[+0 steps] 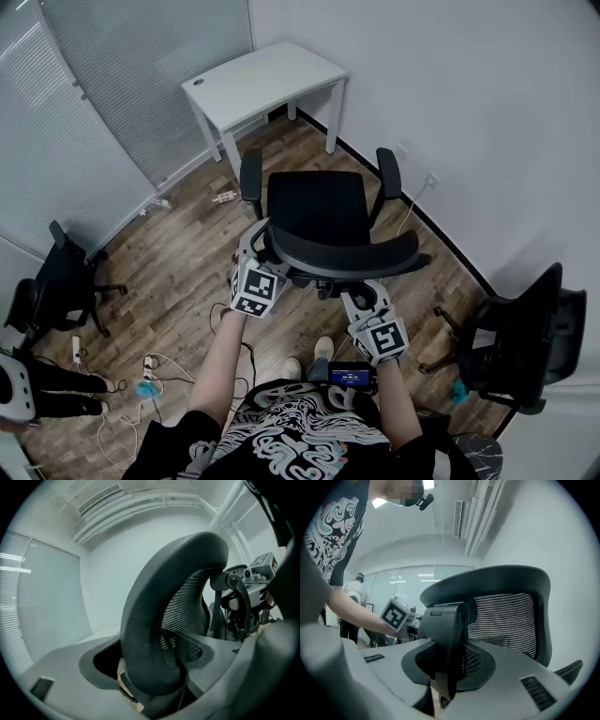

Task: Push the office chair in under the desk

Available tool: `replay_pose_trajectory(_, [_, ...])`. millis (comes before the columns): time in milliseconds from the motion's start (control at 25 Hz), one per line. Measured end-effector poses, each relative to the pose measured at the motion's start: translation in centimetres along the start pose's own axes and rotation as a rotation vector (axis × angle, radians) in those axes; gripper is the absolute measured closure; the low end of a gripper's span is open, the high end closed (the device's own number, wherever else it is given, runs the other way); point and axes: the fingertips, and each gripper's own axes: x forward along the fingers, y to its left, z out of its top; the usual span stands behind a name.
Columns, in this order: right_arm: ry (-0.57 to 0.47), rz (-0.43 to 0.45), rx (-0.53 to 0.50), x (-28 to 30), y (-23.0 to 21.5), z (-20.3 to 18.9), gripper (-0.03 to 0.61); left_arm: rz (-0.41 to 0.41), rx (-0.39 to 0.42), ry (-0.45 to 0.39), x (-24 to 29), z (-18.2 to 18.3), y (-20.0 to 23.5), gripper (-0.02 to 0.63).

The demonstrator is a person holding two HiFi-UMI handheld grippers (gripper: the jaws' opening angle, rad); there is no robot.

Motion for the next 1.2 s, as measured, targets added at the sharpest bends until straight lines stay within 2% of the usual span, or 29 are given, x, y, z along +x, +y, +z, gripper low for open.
replay_pose_trajectory(1200, [-0.042,0.03,0.01,3.9,-5.1,0.0,0.52,0.036,-0.009,0.007,5.2,0.7,2.8,0.244])
